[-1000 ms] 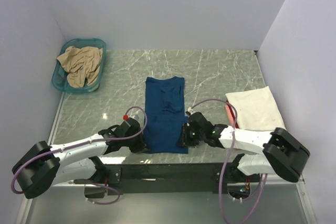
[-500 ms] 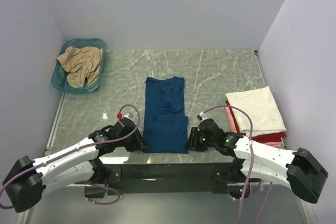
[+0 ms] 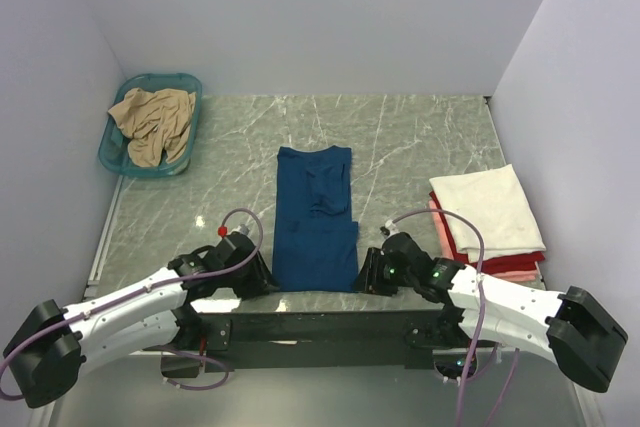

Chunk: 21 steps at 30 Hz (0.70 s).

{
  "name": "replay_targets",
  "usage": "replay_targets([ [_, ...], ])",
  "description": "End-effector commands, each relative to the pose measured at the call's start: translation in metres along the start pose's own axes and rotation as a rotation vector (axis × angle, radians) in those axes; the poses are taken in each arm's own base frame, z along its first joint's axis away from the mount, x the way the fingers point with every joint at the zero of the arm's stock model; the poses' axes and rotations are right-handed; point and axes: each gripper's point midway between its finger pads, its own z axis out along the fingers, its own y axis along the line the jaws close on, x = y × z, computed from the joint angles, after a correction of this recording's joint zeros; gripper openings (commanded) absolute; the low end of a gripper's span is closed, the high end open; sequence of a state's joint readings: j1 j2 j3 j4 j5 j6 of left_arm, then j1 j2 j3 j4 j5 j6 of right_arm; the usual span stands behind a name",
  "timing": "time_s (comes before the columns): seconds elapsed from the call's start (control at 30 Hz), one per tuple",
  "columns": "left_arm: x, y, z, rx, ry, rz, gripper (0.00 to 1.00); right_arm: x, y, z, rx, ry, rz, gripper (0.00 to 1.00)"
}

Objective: Fold and stack the t-shirts
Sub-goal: Fold the tshirt

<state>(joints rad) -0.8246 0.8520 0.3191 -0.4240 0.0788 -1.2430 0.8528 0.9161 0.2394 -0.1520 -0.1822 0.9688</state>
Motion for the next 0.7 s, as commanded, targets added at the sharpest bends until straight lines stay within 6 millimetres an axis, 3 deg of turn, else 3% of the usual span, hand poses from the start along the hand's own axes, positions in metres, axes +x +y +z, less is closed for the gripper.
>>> replay_targets([
  [0.0, 0.001, -0.001, 0.007, 0.014, -0.001, -0.015, 0.43, 0.009, -0.009, 0.003, 0.016, 0.027, 0.034, 0.43],
  [0.27, 0.0, 0.008, 0.015, -0.003, -0.015, -0.024, 0.42, 0.015, -0.014, 0.006, 0.024, 0.043, 0.056, 0.43],
  [0.5, 0.002, 0.012, 0.02, -0.003, -0.007, -0.021, 0.35, 0.013, -0.015, 0.01, 0.019, 0.024, 0.08, 0.41],
  [0.67, 0.001, 0.006, 0.019, 0.02, -0.007, -0.013, 0.12, 0.005, -0.011, 0.008, 0.015, -0.01, 0.078, 0.25],
])
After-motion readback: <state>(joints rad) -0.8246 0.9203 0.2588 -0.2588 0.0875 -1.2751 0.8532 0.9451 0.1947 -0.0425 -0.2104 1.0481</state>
